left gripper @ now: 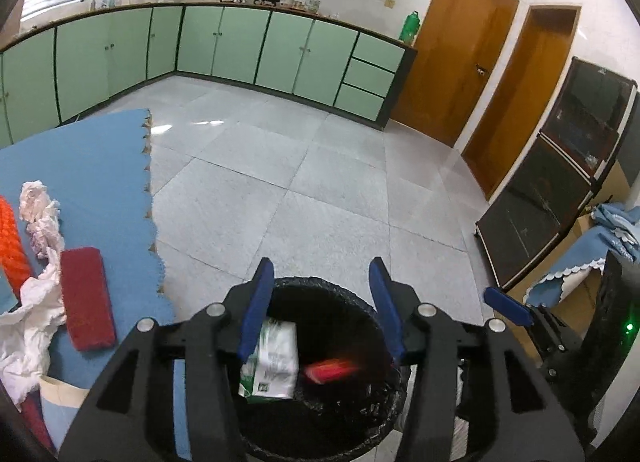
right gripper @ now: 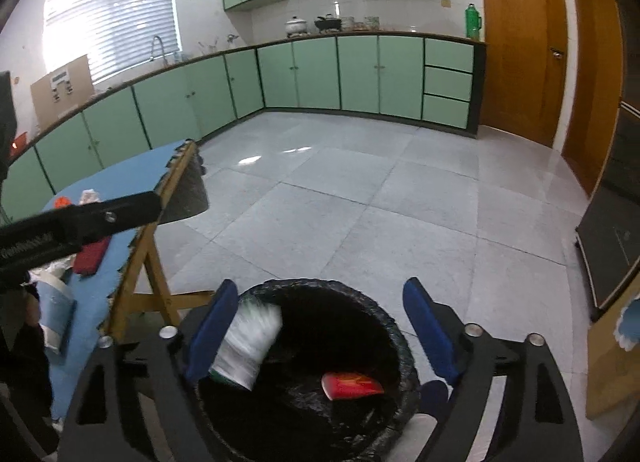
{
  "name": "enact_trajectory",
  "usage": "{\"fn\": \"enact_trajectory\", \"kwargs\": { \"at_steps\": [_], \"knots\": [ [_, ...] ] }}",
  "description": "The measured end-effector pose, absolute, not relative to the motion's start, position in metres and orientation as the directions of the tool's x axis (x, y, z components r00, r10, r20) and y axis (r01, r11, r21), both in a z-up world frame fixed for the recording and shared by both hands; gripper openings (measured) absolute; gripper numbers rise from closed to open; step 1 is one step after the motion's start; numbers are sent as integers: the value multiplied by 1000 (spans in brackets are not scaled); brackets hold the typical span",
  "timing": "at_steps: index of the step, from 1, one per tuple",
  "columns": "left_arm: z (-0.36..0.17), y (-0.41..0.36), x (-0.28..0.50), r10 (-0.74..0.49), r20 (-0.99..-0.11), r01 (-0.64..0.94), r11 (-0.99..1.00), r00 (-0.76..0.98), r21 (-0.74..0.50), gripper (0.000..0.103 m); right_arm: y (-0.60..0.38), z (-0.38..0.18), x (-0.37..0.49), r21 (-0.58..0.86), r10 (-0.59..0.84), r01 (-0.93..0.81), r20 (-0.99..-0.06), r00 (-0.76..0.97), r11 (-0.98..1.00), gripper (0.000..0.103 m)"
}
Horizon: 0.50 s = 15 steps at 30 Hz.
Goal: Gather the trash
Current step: 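Open both grippers to drop the carton and cup into the bin, then return both grippers to the pile and reach the left gripper toward the red plastic bag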
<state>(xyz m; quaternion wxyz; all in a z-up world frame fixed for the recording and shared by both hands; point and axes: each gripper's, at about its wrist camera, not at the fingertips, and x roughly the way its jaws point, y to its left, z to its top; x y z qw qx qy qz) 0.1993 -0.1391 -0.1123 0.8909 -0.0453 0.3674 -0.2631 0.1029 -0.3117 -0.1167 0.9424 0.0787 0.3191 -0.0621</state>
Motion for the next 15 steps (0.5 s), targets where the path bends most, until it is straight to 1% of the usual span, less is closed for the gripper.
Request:
{"fn": "enact_trajectory", "kwargs": {
  "at_steps": [2,4,7,10,15],
  "knots": [
    [-106,-128,196,-482,-618,414,871,621,-263,56,-309,-114,98,98,-90,184,-598,796,978,97],
    [-96,-119,192,-464,-602,397,883,649,-252,64,-304,-110,95,99,-92,185,-591,801,978,97],
    [-79,-93,182,-416,-570,356,908,709,-220,73,-291,-97,90,125,-65,166,-571,818,978,97],
    [-63,-61,169,-362,-540,309,932,760,-190,76,-275,-84,88,140,-34,131,-545,838,981,97],
    [-42,1,144,-238,-507,196,971,828,-135,78,-240,-66,89,193,47,58,-500,865,980,97]
  ]
}}
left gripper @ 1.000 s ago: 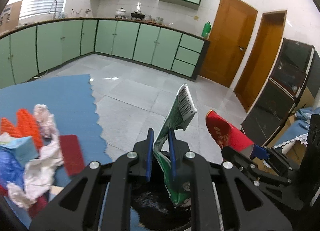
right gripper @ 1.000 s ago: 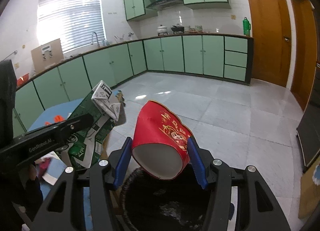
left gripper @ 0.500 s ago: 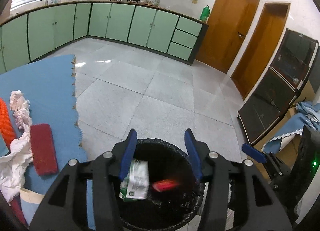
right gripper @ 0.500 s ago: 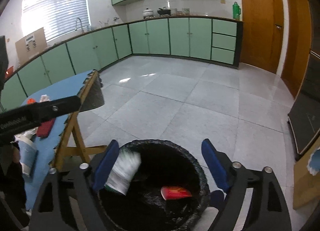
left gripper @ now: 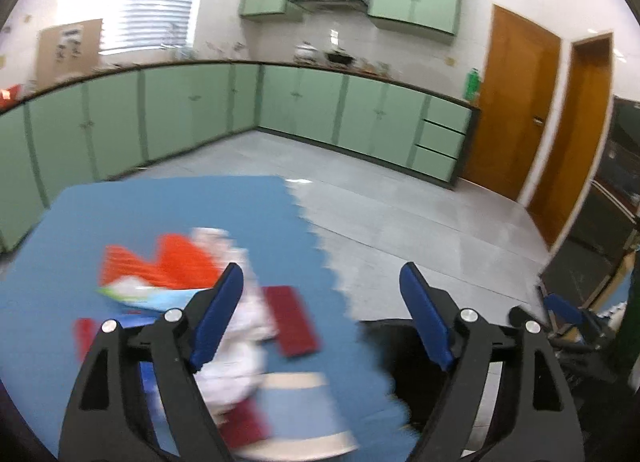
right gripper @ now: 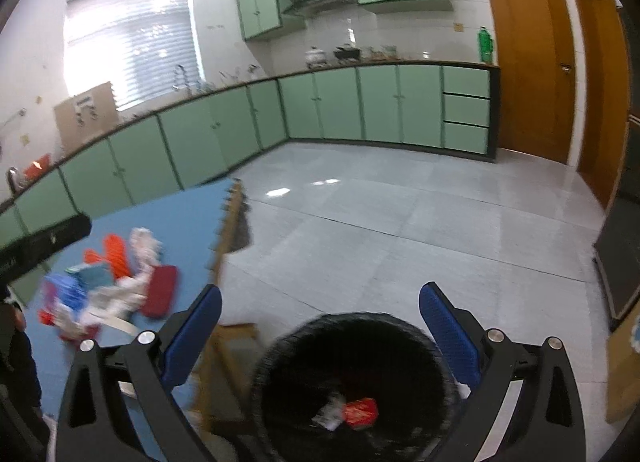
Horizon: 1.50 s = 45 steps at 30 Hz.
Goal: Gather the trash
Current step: 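Return both grippers to the pile and reach the left gripper toward the red plastic bag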
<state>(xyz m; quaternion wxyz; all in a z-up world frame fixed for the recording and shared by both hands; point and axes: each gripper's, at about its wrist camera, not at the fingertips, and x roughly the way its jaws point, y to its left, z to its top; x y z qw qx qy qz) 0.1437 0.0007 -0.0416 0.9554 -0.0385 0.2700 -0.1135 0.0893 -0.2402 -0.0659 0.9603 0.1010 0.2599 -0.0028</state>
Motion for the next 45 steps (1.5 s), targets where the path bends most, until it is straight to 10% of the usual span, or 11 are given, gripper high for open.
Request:
{"fn": "enact_trajectory", "kwargs": {
  "at_steps": [13,45],
  "knots": [
    [-48,122,95,32,-534,-84,994,845,-74,79,-125,-76,95,206,224,-137,-498,837,969,97],
    [-110,145,105,0,-631,-79,992,776,-96,79,-73,-104,99,137,246,-205,-590,769,969,93]
  ]
}}
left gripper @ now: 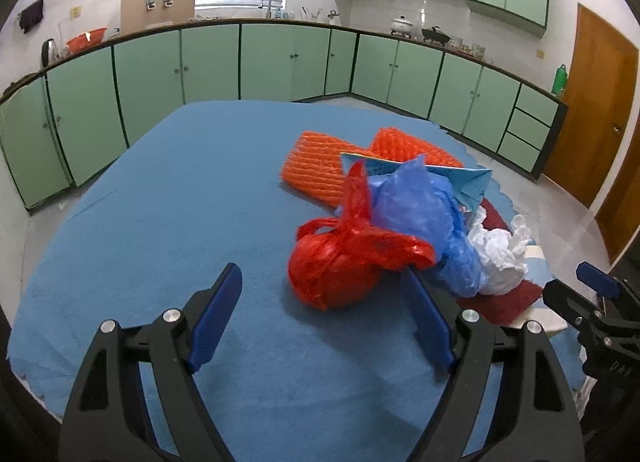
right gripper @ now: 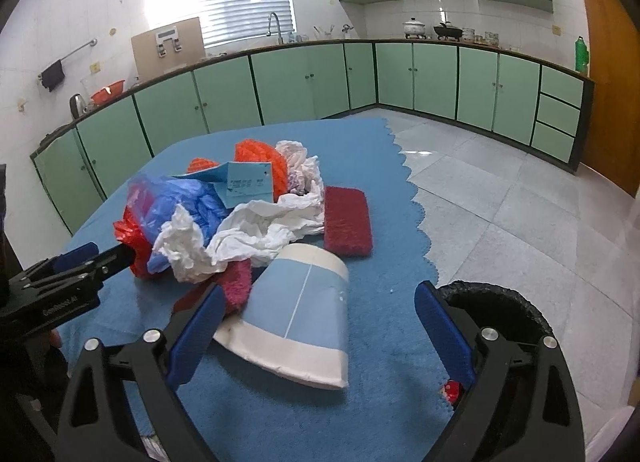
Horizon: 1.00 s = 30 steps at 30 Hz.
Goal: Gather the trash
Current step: 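Return both grippers to the pile and reach the left gripper toward the red plastic bag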
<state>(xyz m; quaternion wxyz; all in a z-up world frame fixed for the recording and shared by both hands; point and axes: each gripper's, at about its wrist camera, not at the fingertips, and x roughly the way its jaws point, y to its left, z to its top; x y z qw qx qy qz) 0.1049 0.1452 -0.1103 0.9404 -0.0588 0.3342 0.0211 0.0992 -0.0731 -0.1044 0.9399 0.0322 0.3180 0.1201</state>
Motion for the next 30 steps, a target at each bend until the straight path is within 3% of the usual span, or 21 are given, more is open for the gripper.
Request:
{"fn": "enact_trajectory", "kwargs": {
  "at_steps": [3,5,7,16,17,26,30],
  "knots": [
    [-114,142,112,8,-626,-74,994,780,-80,78,-74,-103,102,140,248,-206,-590,768,969,90],
    [-117,143,119,-7,-629,-61,994,777,-87,62,-75,-103,104,144,255,-211,-590,766,967,89],
    [-121,144,124,-34,-637,-41,994,770,-102,38,-74,-102,105,146,267,-224,-589,763,963,86],
    [-120,153,116,-36,-606,-40,993,795,-110,15,-45,-92,108,153,365,-339,-555,747,928,80],
    [-119,155,114,-29,-601,-50,992,798,-113,0,-40,-91,108,153,377,-354,-552,743,923,80],
    [-111,175,96,8,-605,-103,987,796,-123,0,-12,-91,113,154,430,-419,-553,714,895,76],
    [-109,175,93,10,-608,-104,987,794,-120,0,-2,-94,116,159,460,-458,-569,681,875,62]
  ]
}}
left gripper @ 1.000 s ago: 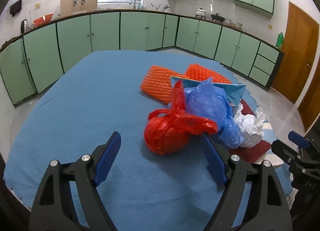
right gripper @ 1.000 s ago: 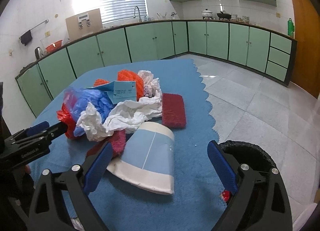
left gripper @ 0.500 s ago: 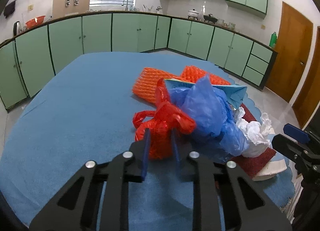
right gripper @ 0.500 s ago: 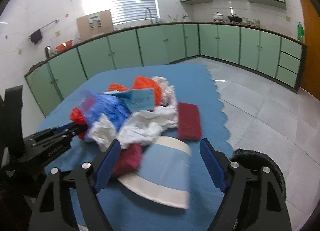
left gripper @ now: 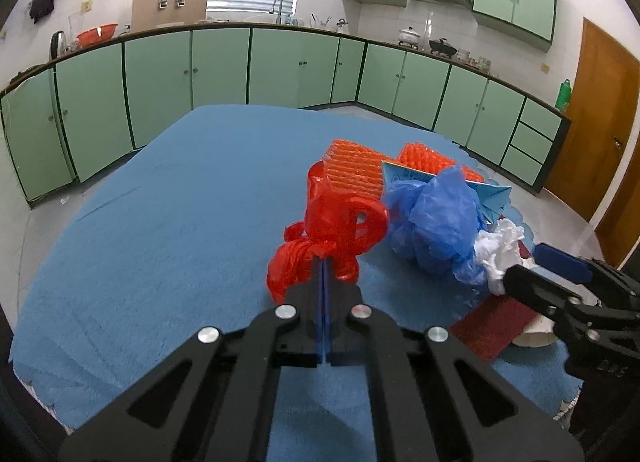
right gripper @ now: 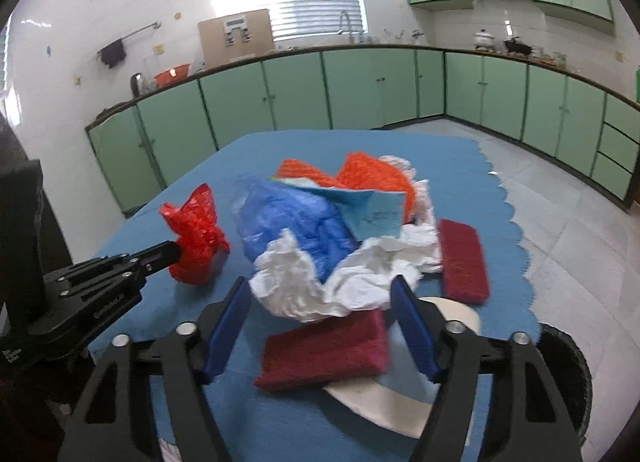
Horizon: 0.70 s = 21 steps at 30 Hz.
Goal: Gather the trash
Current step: 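Return both grippers to the pile and reach the left gripper toward the red plastic bag, then grasp the red plastic bag with the left gripper while the right gripper grasps white tissue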
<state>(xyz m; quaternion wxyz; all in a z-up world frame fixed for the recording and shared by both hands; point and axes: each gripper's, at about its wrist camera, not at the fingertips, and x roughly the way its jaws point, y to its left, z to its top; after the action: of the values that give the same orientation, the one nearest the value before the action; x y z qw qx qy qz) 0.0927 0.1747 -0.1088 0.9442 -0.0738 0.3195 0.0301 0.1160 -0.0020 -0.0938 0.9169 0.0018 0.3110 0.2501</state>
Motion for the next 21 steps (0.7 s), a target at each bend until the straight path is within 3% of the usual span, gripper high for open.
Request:
{"fn": "enact_trajectory", "kwargs": {
  "at_steps": [2,6,10,17,19,21],
  "knots": [
    [-109,174,92,7,-609,-103,987,793,-122,0,3,-96,119,146,458,-467,-579,674,872,53],
    [-108,175,92,10,-609,-104,987,793,-119,0,6,-98,122,137,471,-493,-589,657,859,20],
    [-104,172,91,17,-603,-108,988,798,-115,0,1,-92,118,136,488,-510,-571,660,849,2],
    [-92,168,86,20,-580,-102,989,814,-109,0,-10,-77,110,151,508,-515,-535,675,843,0],
    [-89,168,85,20,-578,-101,989,815,-108,0,-10,-76,110,152,514,-522,-535,671,840,5],
    [-88,168,84,20,-581,-100,989,813,-106,0,-8,-78,109,157,521,-529,-542,659,834,31]
  ]
}}
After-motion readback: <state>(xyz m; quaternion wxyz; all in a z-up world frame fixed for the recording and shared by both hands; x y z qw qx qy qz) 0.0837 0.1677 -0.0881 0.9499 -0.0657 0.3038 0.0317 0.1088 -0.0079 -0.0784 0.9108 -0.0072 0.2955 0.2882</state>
